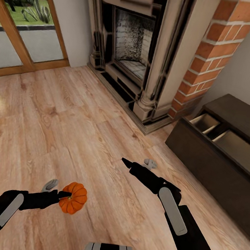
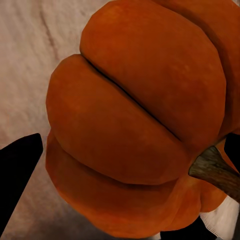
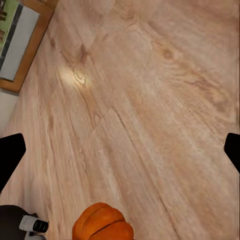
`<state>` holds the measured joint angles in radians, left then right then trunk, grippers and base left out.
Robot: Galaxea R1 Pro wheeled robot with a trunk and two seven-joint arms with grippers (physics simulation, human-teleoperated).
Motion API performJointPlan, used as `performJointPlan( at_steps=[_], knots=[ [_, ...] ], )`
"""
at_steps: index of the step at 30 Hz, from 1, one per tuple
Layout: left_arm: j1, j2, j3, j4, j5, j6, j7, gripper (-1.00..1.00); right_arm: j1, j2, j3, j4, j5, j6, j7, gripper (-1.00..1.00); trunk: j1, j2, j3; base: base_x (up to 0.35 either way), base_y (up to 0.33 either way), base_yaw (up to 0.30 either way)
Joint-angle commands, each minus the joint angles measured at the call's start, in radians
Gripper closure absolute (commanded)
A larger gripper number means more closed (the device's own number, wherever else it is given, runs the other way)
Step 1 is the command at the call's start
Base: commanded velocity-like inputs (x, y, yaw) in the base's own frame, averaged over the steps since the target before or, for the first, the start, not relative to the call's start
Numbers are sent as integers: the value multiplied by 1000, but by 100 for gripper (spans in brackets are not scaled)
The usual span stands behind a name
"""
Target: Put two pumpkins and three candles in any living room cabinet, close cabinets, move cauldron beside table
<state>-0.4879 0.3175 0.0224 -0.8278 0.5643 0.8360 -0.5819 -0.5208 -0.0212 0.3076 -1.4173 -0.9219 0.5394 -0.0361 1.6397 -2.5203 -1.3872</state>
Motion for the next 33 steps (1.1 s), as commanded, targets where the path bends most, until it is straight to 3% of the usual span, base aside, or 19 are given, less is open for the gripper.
performJointPlan(
  at_steps=[1,9,18,33],
  knots=[
    [0,0,2,-1,1,6,-3,100,-1,-1,1,0,-6,2,-4,-100,-1,0,3,-2,0,-277],
    [0,5,3,-1,2,6,-3,100,-1,-3,-1,-2,-9,2,-4,-100,-4,2,34,-1,0,-278],
    [0,11,34,1,2,6,-3,100,-1,-3,-1,-2,-13,3,-4,-100,-8,4,69,-68,0,-278],
    [0,8,36,2,3,6,-3,100,-1,-3,-1,1,-15,3,-4,-100,-15,7,127,-39,0,-278]
  ],
)
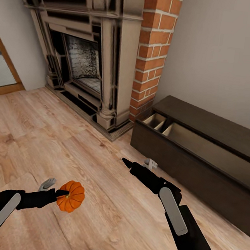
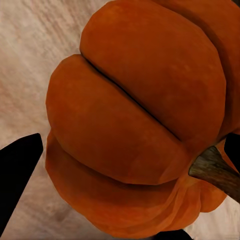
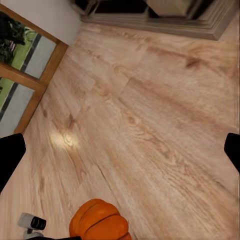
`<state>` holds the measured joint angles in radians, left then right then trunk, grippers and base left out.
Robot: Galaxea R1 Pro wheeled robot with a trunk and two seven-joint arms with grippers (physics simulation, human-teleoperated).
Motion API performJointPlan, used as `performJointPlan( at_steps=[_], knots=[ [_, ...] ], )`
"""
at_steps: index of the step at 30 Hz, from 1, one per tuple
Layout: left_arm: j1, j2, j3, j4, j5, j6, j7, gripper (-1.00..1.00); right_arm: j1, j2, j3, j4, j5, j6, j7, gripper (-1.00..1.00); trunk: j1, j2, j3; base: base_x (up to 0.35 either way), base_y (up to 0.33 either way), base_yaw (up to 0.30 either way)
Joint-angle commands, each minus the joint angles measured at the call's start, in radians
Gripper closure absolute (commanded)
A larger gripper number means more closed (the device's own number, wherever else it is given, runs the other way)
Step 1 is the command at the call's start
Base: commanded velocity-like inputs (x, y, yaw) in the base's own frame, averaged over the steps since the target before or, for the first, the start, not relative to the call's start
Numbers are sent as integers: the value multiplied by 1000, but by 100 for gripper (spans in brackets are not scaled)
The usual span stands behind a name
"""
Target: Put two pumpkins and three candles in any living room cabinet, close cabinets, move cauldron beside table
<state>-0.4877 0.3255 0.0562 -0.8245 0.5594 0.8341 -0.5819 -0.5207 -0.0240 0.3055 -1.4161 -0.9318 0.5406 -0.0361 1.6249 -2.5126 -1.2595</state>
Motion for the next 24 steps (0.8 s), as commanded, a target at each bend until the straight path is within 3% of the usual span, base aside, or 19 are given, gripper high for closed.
performJointPlan(
  at_steps=[1,9,15,24],
  knots=[
    [0,0,2,-1,8,8,-3,100,-1,-1,1,-1,-5,2,-4,-100,-1,0,3,0,0,-278],
    [0,1,2,-1,8,8,-3,100,-1,-1,1,0,-7,2,-4,-100,-4,2,34,-10,0,-278],
    [0,1,2,-1,8,8,-4,100,-1,-1,1,-6,-3,1,-4,-100,-7,3,57,-232,0,-130],
    [0,3,2,-1,13,8,-6,100,-1,-1,0,0,-7,2,-4,-100,-7,3,55,-242,0,-17]
  ],
)
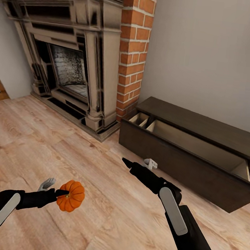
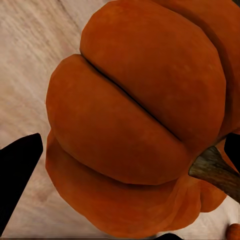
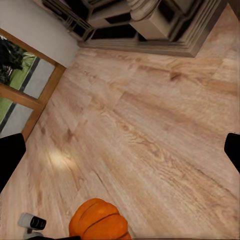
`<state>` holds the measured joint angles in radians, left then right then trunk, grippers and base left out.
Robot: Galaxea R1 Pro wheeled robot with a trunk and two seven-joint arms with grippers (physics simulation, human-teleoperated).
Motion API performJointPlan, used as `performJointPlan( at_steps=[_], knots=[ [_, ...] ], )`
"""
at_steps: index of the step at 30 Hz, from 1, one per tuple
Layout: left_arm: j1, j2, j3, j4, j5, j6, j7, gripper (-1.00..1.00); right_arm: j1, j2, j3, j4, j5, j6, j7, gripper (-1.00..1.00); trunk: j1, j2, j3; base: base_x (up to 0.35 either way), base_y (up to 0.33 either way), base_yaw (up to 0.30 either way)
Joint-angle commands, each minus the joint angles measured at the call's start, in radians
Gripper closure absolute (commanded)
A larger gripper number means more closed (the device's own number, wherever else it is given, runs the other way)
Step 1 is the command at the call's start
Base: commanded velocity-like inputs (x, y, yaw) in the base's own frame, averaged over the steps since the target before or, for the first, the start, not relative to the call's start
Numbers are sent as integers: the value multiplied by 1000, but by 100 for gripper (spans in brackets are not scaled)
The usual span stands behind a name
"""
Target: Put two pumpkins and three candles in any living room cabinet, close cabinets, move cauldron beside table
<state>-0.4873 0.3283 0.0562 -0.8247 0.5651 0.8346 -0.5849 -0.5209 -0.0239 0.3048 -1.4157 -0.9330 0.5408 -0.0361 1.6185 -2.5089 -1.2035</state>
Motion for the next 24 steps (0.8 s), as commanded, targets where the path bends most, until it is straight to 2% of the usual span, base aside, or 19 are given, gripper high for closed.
performJointPlan(
  at_steps=[1,7,16,24],
  knots=[
    [0,0,2,-1,8,8,-3,100,-1,-1,1,-1,-6,2,-4,-100,-1,0,-2,-97,0,-84],
    [0,1,3,-2,9,8,-3,100,-1,-1,0,1,-8,2,-4,-100,-1,0,-10,-54,0,-113],
    [0,1,4,-1,8,8,-3,100,-1,-1,0,0,-9,2,-4,-100,-1,0,-22,-195,94,-124],
    [0,1,4,-2,7,8,-3,100,-1,-1,0,0,-9,2,-4,-100,-1,0,-34,-22,46,-139]
  ],
)
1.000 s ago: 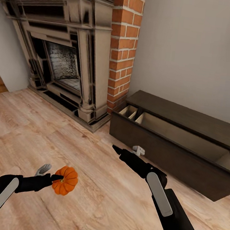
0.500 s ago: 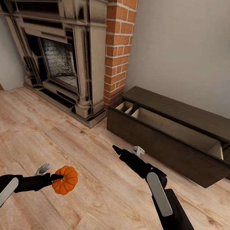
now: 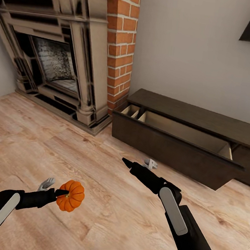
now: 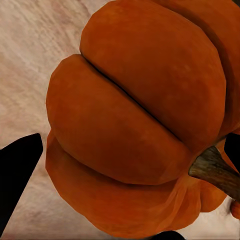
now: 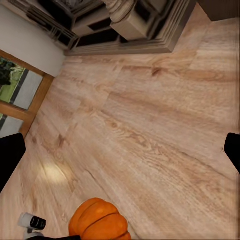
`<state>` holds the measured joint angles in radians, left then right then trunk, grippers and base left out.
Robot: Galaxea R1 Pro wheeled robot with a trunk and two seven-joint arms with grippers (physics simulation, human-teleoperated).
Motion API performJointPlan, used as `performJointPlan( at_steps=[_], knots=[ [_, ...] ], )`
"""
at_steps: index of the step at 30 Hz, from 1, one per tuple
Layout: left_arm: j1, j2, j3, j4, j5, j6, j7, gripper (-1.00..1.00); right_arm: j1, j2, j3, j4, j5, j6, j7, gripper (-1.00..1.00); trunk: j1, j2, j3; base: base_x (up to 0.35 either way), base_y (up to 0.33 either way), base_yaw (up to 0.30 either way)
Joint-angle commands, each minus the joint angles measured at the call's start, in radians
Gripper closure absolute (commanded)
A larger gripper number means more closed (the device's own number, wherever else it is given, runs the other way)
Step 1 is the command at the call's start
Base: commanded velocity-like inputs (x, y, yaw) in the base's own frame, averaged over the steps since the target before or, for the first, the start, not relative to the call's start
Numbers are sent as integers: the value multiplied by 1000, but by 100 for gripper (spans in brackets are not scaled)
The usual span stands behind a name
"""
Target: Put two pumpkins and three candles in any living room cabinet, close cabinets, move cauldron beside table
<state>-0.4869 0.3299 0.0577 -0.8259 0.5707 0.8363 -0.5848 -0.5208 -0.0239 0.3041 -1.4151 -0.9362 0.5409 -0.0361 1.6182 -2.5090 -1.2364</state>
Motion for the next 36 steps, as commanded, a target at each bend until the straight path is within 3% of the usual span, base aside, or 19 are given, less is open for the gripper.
performJointPlan(
  at_steps=[1,36],
  knots=[
    [0,0,2,0,1,6,-3,100,-1,-1,1,-1,-6,2,-4,-100,0,0,-2,-2,4,-160],
    [1,0,2,1,3,4,-6,100,-1,-1,3,-1,-4,1,-4,-100,0,0,-13,36,0,-255]
  ],
)
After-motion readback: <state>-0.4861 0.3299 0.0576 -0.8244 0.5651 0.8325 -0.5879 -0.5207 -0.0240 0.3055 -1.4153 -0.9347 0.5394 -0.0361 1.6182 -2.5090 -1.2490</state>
